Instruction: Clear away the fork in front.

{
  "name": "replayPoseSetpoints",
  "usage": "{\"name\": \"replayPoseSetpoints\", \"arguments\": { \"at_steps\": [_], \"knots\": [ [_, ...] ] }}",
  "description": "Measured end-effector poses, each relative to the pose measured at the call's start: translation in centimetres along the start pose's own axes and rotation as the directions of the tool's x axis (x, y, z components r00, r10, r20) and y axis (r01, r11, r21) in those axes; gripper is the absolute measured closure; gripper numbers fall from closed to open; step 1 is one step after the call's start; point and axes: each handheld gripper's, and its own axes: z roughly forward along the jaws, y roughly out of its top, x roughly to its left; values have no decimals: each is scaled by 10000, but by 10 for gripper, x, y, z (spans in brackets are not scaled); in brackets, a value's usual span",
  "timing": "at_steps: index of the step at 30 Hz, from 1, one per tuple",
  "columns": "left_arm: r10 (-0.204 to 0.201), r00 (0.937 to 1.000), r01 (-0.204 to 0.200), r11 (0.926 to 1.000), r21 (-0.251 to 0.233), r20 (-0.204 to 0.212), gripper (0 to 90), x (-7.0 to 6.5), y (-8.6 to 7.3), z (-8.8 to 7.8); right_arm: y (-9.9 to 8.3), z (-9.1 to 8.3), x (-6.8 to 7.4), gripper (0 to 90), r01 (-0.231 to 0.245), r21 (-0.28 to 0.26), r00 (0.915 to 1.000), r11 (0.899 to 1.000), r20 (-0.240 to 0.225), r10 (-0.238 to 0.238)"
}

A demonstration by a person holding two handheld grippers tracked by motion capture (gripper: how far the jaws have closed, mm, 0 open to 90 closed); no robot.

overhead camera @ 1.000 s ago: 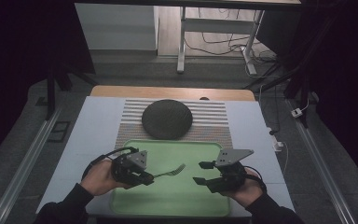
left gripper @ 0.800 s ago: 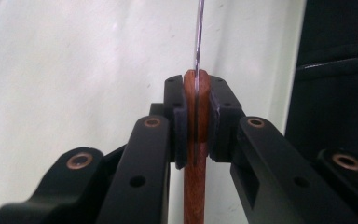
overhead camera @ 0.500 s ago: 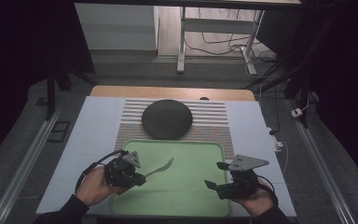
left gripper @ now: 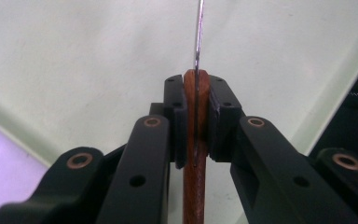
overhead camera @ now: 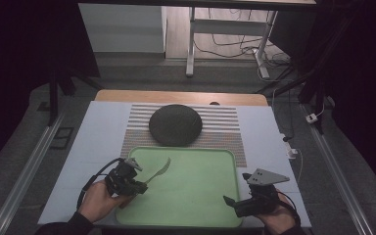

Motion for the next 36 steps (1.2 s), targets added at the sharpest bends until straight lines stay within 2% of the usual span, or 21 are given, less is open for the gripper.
{"name": "replayPoseSetpoints", "arguments": {
  "at_steps": [3, 6, 10, 16, 20, 27, 31, 34, 36],
  "knots": [
    [-462, 9989, 462, 9989, 46, -24, 797, 3, -1, 3, -4, -2, 0, 0, -138, 82, 9998, 9999, 125, 137],
    [-882, 9959, 885, 9960, 142, -224, 797, 4, -2, 7, -7, -6, -3, 0, -363, 55, 9990, 9993, 273, 362],
    [-1368, 9892, 1383, 9900, 261, -521, 797, 6, -1, 12, -10, -11, -7, 0, -742, -65, 9964, 9972, 406, 744],
    [-1827, 9786, 1887, 9803, 584, -951, 796, 9, -1, 20, -12, -16, -7, 0, -769, 138, 9961, 9969, 450, 763],
    [-1895, 9743, 2000, 9765, 808, -1218, 793, 8, 1, 23, -13, -17, -6, 0, -747, 246, 9960, 9969, 500, 734],
    [-2084, 9722, 2165, 9737, 707, -1069, 751, 10, 0, 22, -15, -20, -8, 0, -897, 231, 9946, 9957, 550, 883],
    [-2077, 9748, 2106, 9771, 291, -809, 693, 13, 0, 14, -16, -22, -9, 0, -965, 201, 9940, 9951, 538, 953],
    [-1942, 9784, 1939, 9810, -122, -705, 693, 15, 0, 7, -16, -22, -10, 0, -985, 214, 9938, 9949, 542, 972],
    [-1857, 9806, 1839, 9824, -335, -625, 724, 17, 2, 3, -16, -22, -10, 0, -997, 215, 9936, 9948, 546, 984]
  ]
}}
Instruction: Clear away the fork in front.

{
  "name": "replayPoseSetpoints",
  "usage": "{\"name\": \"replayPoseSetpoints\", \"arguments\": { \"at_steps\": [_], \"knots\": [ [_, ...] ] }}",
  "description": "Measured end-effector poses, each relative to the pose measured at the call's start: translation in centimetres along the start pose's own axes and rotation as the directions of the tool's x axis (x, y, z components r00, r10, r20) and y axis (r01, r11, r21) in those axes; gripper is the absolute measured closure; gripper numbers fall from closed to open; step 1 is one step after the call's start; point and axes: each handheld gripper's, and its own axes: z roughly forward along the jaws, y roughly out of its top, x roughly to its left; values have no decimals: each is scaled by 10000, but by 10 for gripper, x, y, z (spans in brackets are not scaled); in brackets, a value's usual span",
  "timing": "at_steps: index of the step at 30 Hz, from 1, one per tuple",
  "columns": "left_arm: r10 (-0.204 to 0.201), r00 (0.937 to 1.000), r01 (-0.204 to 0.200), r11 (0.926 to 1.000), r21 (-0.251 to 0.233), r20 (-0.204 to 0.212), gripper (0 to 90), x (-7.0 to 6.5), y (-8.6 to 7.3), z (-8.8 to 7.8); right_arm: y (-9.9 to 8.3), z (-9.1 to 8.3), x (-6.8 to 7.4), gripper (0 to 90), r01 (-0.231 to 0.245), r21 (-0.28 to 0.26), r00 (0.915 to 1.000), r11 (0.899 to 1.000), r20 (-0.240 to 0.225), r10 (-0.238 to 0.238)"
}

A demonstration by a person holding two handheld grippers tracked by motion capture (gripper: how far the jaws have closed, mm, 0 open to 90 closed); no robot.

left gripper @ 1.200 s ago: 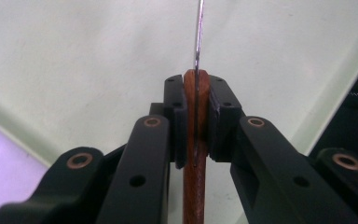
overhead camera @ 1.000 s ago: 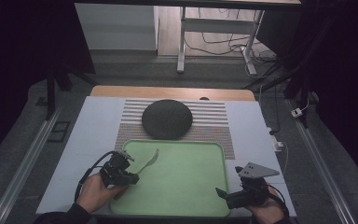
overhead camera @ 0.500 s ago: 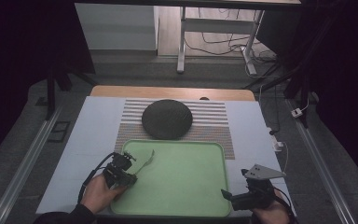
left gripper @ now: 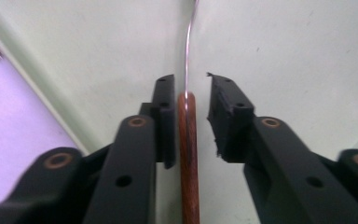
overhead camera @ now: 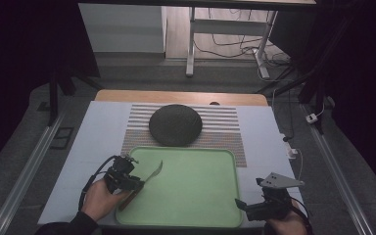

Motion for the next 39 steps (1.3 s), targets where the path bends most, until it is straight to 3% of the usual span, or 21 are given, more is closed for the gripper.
{"name": "replayPoseSetpoints", "arguments": {
  "at_steps": [8, 13, 16, 25, 33, 39],
  "knots": [
    [406, 9986, -379, 9965, -747, 349, 885, 8, 13, -6, 0, 1, 0, 0, -13, 27, 10000, 10000, -31, 13],
    [764, 9957, -701, 9911, -1131, 530, 887, 6, 24, -4, 0, 1, 0, 0, 14, 149, 10000, 9999, -8, -14],
    [976, 9945, -921, 9879, -1251, 389, 887, 6, 30, 1, 0, 2, 0, 0, 32, 175, 10000, 9998, -17, -32],
    [886, 9951, -815, 9864, -1429, 441, 887, 15, 44, 16, 1, 4, 0, 0, 70, 352, 10000, 9994, 2, -70],
    [731, 9967, -688, 9912, -1129, 350, 887, 23, 49, 31, 1, 5, -1, 0, 43, 489, 10000, 9988, -89, -38],
    [889, 9949, -843, 9923, -903, 479, 887, 17, 50, 37, 1, 5, -1, 0, 29, 514, 9999, 9987, -134, -22]
  ]
}}
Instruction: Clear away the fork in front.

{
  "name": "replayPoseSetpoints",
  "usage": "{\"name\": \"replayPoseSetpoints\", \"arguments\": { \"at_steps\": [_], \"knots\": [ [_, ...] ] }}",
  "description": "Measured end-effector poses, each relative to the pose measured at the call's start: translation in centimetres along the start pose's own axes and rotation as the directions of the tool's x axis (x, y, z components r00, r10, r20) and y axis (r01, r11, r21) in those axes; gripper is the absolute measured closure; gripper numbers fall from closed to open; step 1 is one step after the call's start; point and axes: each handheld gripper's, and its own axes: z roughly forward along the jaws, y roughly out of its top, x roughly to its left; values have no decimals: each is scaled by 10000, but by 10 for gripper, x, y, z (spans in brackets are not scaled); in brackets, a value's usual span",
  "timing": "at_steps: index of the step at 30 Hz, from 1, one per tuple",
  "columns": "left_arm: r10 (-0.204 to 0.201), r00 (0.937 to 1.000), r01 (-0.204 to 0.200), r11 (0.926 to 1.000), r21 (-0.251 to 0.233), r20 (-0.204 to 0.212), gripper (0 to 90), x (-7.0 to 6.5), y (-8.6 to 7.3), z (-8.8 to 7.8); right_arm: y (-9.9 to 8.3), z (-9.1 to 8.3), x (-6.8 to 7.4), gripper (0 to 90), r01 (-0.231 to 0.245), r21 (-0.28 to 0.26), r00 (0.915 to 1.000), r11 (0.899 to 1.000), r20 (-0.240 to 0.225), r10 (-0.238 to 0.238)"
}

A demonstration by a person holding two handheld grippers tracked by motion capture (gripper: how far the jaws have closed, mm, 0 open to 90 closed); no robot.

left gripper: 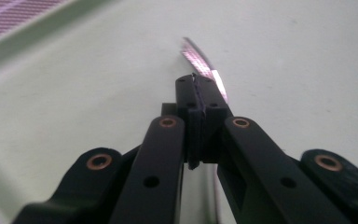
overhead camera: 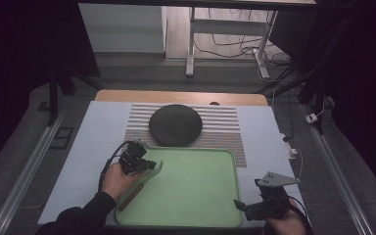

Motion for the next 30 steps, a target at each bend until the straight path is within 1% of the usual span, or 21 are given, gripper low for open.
{"name": "replayPoseSetpoints", "arguments": {
  "at_steps": [4, 7, 9, 11, 13, 15, 17, 19, 22, 24, 28, 30],
  "knots": [
    [521, 9985, -524, 9985, 183, 171, 887, -17, 4, 5, 0, 0, 0, 0, 7, 14, 10000, 10000, 3, -7],
    [761, 9967, -770, 9965, 337, 268, 887, -25, 5, 10, 0, 0, 0, 0, 3, 25, 10000, 10000, 5, -3],
    [864, 9960, -871, 9956, 341, 213, 887, -28, 5, 11, 0, 0, 0, 0, -14, 28, 10000, 10000, 4, 14],
    [826, 9962, -831, 9964, 184, 263, 887, -30, 6, 8, 0, 0, 0, 0, -22, 25, 10000, 10000, -3, 22],
    [844, 9956, -847, 9964, 61, 406, 887, -32, 7, 7, 0, 0, -1, 0, -50, 26, 10000, 10000, -11, 50],
    [1004, 9930, -1009, 9949, 53, 616, 887, -35, 7, 8, 0, 0, -1, 0, -68, 39, 10000, 10000, -11, 68],
    [1177, 9898, -1192, 9928, 145, 805, 887, -41, 6, 14, 0, 0, -1, 0, -77, 41, 10000, 10000, -15, 77],
    [1373, 9867, -1406, 9895, 338, 870, 887, -46, 5, 21, 0, 0, -1, 0, -84, 44, 10000, 10000, -5, 84],
    [1565, 9851, -1610, 9850, 623, 708, 887, -51, 3, 29, 0, 0, -1, 0, -96, 50, 10000, 9999, -18, 96],
    [1438, 9864, -1481, 9876, 514, 793, 887, -50, 2, 29, 0, 0, -1, 0, -124, 26, 9999, 9999, -53, 124],
    [1406, 9890, -1427, 9886, 480, 450, 887, -45, 2, 27, 0, 0, -2, 0, -164, 12, 9998, 9999, -81, 164],
    [1296, 9912, -1309, 9901, 496, 282, 888, -40, 1, 25, 0, 0, -2, 0, -189, 17, 9998, 9998, -57, 189]
  ]
}}
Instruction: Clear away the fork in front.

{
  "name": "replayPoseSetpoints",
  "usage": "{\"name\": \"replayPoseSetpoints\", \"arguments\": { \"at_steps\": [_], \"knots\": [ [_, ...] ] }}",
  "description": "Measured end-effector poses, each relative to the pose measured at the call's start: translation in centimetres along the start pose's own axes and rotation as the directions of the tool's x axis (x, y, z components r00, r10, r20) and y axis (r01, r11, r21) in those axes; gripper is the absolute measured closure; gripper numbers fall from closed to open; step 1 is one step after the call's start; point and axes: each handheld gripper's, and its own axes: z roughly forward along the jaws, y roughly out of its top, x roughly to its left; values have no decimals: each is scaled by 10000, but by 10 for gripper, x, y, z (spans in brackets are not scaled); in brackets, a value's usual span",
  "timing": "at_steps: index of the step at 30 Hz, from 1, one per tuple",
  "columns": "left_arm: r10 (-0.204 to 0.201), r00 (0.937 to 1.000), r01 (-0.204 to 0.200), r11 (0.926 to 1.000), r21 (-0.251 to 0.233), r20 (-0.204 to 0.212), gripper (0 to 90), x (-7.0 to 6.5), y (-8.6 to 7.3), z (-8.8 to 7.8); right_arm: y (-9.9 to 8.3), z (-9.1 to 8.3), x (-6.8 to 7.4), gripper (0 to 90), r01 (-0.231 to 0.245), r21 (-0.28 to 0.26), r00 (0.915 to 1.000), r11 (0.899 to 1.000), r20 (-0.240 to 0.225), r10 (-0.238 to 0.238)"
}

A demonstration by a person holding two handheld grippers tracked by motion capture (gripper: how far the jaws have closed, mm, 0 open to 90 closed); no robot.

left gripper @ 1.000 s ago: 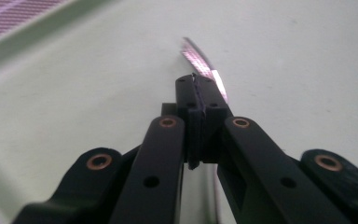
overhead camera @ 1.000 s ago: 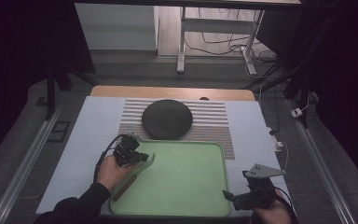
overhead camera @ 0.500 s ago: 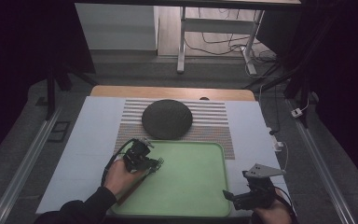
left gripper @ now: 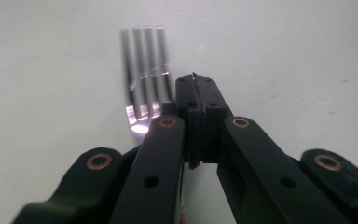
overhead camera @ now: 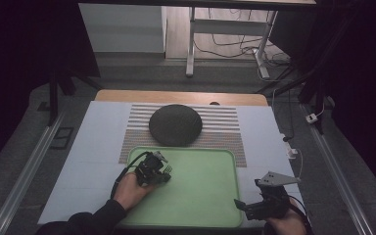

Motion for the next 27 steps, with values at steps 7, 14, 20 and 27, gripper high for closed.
{"name": "replayPoseSetpoints", "arguments": {
  "at_steps": [7, 14, 20, 27],
  "knots": [
    [-531, 9967, 536, 9985, 60, -616, 887, 20, -6, -10, 0, 0, -1, 0, -83, -6, 10000, 10000, -29, 83],
    [-1382, 9874, 1391, 9902, 68, -769, 887, 45, -16, -22, 0, 0, -1, 0, -144, -10, 9999, 9999, -49, 144],
    [-1928, 9764, 1944, 9809, 63, -974, 887, 59, -23, -30, 0, 0, -2, 0, -186, -20, 9998, 9998, -69, 186],
    [-2115, 9713, 2124, 9772, -33, -1087, 885, 64, -26, -33, 0, 0, -2, 0, -202, -17, 9997, 9998, -103, 202]
  ]
}}
